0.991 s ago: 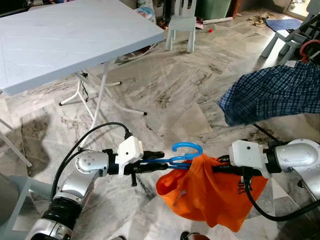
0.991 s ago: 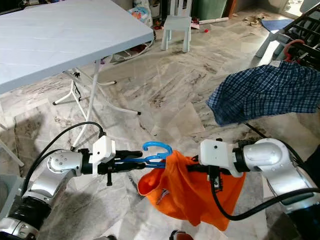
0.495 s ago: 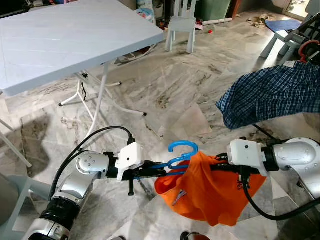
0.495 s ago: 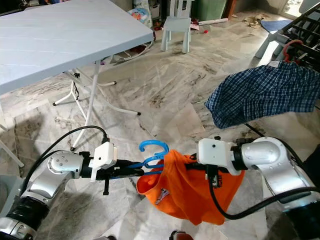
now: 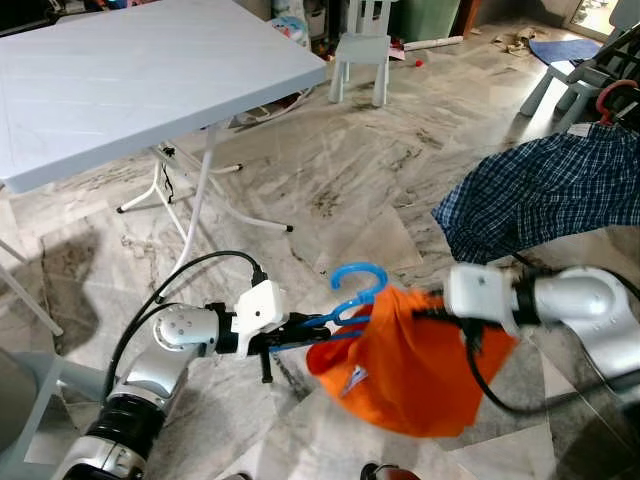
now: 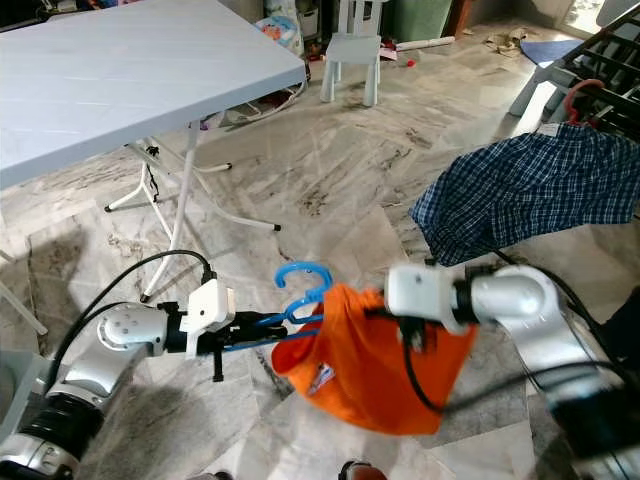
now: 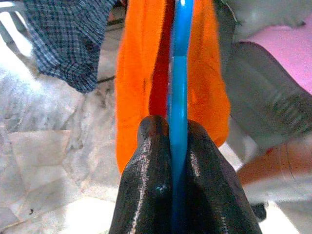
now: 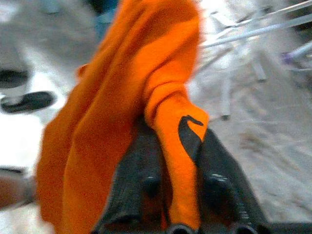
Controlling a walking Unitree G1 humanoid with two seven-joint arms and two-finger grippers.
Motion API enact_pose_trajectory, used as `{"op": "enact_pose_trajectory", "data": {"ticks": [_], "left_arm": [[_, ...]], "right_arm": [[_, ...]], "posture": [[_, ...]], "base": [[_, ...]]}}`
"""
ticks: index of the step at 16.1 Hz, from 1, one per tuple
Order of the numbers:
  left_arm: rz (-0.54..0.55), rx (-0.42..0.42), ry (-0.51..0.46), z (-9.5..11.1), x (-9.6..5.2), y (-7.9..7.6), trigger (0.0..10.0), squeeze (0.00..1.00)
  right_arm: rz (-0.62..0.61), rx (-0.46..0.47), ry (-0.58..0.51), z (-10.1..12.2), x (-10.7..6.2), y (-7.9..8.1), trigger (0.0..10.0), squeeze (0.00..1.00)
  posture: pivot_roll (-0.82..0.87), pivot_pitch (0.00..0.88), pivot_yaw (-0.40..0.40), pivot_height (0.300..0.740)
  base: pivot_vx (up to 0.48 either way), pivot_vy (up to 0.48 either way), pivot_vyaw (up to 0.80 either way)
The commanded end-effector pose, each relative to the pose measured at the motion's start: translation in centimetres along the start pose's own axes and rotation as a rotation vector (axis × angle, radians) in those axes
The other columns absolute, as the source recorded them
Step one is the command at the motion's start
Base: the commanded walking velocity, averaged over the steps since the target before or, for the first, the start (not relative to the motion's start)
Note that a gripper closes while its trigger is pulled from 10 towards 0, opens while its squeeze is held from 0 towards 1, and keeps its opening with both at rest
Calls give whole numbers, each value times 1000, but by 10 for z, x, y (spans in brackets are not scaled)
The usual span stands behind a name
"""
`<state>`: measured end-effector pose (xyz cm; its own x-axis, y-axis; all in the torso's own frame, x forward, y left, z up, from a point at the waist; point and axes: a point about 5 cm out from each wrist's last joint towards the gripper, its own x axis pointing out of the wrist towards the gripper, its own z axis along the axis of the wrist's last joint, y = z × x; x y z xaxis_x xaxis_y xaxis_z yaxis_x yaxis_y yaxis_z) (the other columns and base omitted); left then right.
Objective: Hang hanger
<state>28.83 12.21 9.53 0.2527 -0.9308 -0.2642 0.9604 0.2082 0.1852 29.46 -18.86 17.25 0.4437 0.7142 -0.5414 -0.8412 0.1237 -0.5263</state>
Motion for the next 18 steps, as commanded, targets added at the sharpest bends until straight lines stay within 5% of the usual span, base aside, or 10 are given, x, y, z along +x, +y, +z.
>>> {"op": "enact_pose_trajectory", "data": {"ticks": [1,12,18], "left_arm": [[19,-20,27,-8,-2,-3,0,0],[386,-183,-31,-18,-5,15,0,0],[492,-208,-95,-10,-1,22,0,0]], "right_arm": [[-93,-62,-42,12,-5,-15,10000,1000],[-332,-83,-12,0,21,-30,10000,1000],[-437,77,-64,-2,31,-18,10000,1000]], "posture": [[-180,130,9,740],[-158,125,15,740],[-157,129,18,740]], "base": [[0,0,0],[0,0,0],[0,0,0]]}}
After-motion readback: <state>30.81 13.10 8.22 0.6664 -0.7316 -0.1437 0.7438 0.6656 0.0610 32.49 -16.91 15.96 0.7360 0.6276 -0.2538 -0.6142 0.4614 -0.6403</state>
